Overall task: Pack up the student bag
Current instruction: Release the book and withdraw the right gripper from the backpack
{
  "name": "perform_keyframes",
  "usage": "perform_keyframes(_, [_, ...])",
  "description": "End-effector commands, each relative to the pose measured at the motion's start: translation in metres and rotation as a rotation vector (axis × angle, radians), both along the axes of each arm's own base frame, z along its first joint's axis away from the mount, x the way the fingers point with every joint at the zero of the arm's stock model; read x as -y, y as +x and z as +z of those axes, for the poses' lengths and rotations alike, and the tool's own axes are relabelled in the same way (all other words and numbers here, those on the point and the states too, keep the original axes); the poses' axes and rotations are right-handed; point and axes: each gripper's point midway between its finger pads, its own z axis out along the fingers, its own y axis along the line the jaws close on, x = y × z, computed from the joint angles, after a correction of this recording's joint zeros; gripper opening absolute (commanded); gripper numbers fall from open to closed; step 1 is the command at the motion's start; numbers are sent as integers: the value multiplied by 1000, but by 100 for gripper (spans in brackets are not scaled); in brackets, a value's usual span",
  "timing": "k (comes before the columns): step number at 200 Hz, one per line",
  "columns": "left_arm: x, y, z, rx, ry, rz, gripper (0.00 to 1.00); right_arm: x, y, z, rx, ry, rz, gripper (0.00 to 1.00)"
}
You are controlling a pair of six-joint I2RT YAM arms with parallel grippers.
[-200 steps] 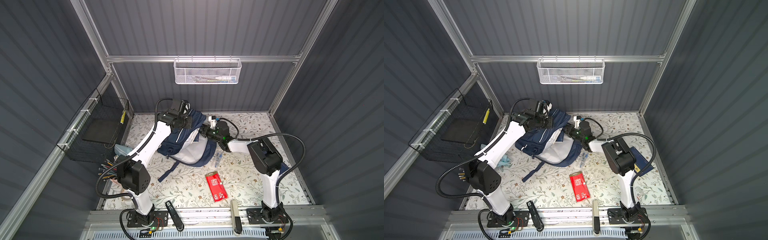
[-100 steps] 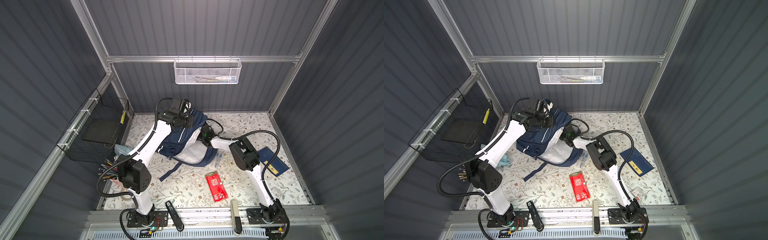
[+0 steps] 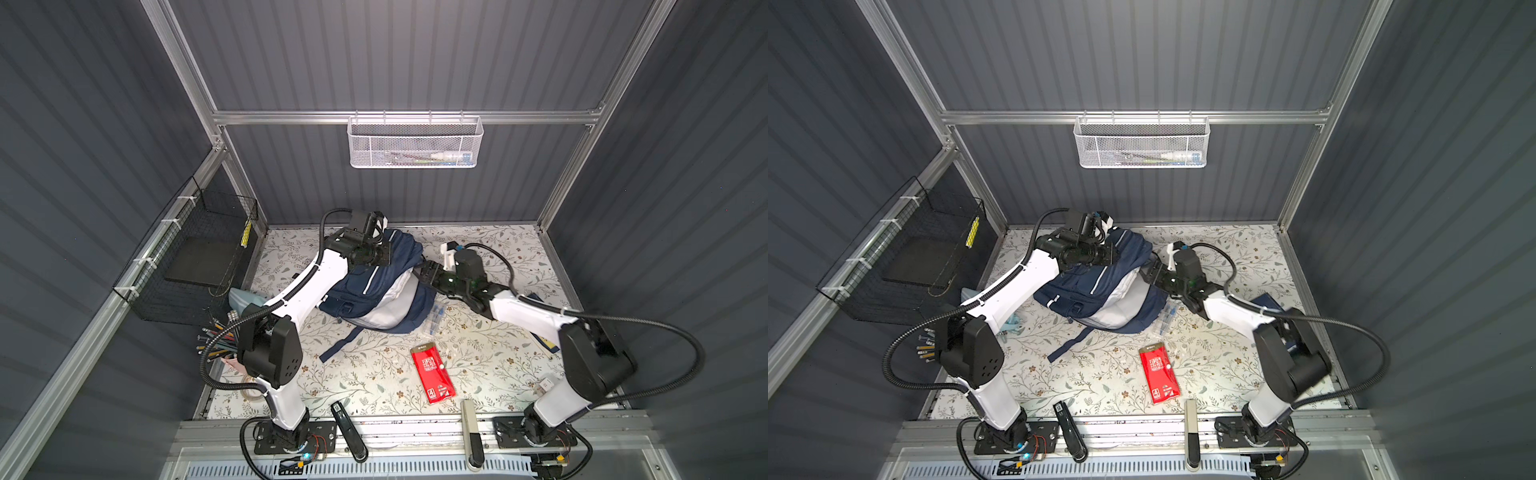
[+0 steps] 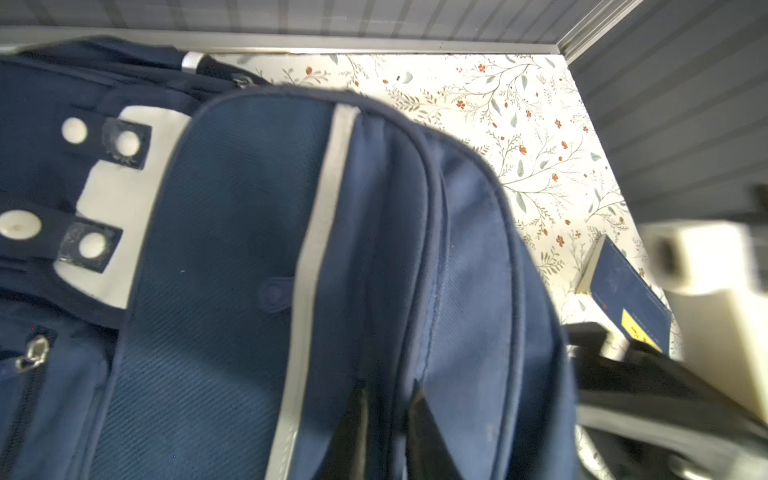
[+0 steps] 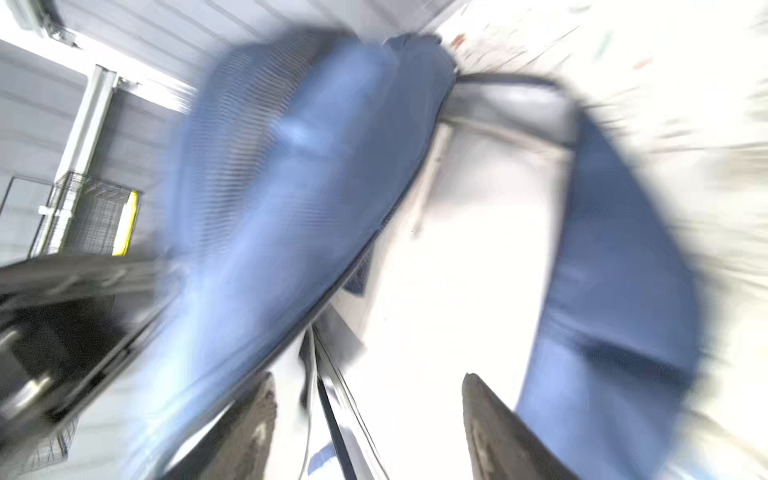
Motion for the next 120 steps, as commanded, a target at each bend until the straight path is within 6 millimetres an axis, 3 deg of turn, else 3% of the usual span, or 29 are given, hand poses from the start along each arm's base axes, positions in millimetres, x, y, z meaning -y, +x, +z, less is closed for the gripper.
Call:
perform_keyframes(1, [16,-12,3,44,46,-40,40,71,-19,-31,-126,-140,-98,80])
perform_keyframes(19, [36,-20,-6,47,22,-76,67,137,-25,-34,-195,-213,-215,82])
perform_keyframes(46, [74,-37,-9,65,-8,-142,89,221,-33,-39,-226,-345,-393,87])
perform_keyframes(60, [99,-48,-13,53,-60,-196,92,257,-36,-49,-294,-347,-463,88])
perform_keyframes(87, [141,-74,-30,30,-102,-296,93,320,-44,-73,-453,-555,-557,89])
perform_keyframes(120, [175,-97,-39,-21,-204,-380,92,363,-44,-99,-597,-633,-581,89])
